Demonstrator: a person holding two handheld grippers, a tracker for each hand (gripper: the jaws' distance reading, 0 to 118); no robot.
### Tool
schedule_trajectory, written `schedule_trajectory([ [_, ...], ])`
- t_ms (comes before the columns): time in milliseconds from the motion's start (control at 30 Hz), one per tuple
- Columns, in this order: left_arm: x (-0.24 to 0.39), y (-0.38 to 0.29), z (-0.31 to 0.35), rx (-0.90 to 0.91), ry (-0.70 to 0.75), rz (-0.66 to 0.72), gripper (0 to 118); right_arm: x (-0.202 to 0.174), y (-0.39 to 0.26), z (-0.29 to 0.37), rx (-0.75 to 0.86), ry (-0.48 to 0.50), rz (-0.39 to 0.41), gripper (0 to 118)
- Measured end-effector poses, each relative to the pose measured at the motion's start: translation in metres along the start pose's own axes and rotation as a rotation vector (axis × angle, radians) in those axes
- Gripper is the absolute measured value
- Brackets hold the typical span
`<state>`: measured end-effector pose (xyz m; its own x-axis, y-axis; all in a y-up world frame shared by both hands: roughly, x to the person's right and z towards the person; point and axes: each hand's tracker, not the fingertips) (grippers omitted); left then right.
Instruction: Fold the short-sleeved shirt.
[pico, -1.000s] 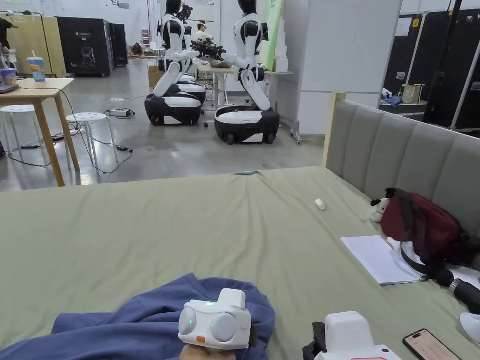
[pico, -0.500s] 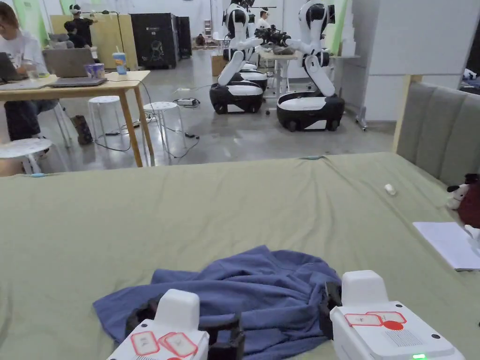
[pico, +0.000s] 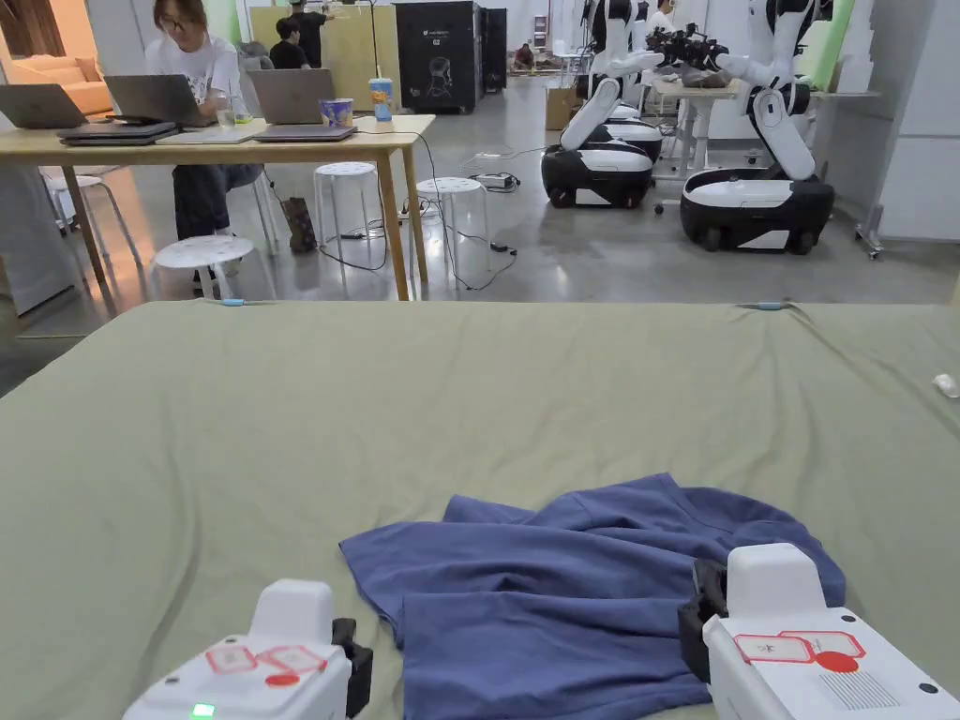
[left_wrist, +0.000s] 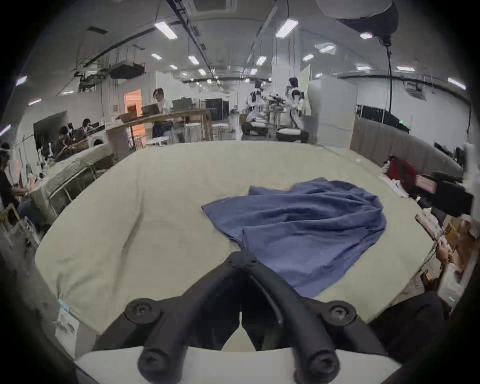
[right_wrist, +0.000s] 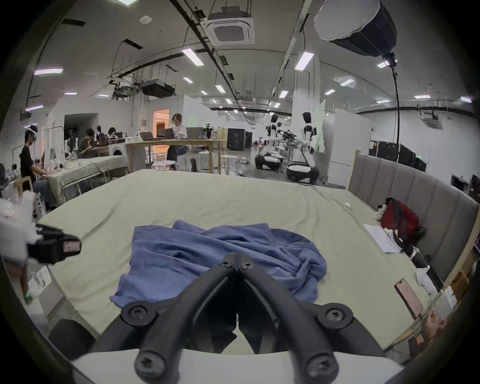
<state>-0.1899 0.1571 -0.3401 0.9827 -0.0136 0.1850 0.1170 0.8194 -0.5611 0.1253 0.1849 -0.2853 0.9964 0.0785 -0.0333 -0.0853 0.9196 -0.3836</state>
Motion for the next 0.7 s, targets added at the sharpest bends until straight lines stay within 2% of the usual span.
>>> schedule_trajectory([
  [133,-0.037,0.049,-0.091,-0.156,-0.01,0.052,0,0.008,0.002,-0.008,-0.013,-0.011,0.001,0],
  [300,-0.06,0.089,-0.196,-0.303,0.102,-0.058,0,0.02,-0.003,-0.032,-0.041,-0.033,0.005,0],
  [367,-0.063,0.096,-0.22,-0.329,0.093,-0.028,0,0.024,-0.004,-0.039,-0.054,-0.045,0.003,0],
  [433,-0.07,0.099,-0.239,-0.344,0.05,0.062,0,0.028,-0.005,-0.045,-0.071,-0.054,-0.001,0],
  [500,-0.068,0.096,-0.247,-0.336,0.039,0.068,0,0.031,-0.007,-0.053,-0.08,-0.055,-0.007,0],
  [533,-0.068,0.095,-0.252,-0.341,0.036,0.07,28,0.031,-0.008,-0.056,-0.087,-0.057,-0.008,0],
  [567,-0.067,0.093,-0.261,-0.359,0.036,0.065,69,0.032,-0.008,-0.06,-0.095,-0.057,-0.007,0],
  [600,-0.068,0.089,-0.268,-0.388,0.039,0.045,103,0.033,-0.008,-0.063,-0.1,-0.055,-0.007,0],
  [633,-0.067,0.086,-0.269,-0.383,0.038,0.04,118,0.033,-0.008,-0.065,-0.101,-0.055,-0.006,0],
  [667,-0.066,0.085,-0.27,-0.363,0.044,0.03,110,0.033,-0.006,-0.063,-0.102,-0.056,-0.005,0],
  [700,-0.067,0.083,-0.274,-0.37,0.042,0.038,96,0.034,-0.006,-0.064,-0.101,-0.058,-0.003,0],
])
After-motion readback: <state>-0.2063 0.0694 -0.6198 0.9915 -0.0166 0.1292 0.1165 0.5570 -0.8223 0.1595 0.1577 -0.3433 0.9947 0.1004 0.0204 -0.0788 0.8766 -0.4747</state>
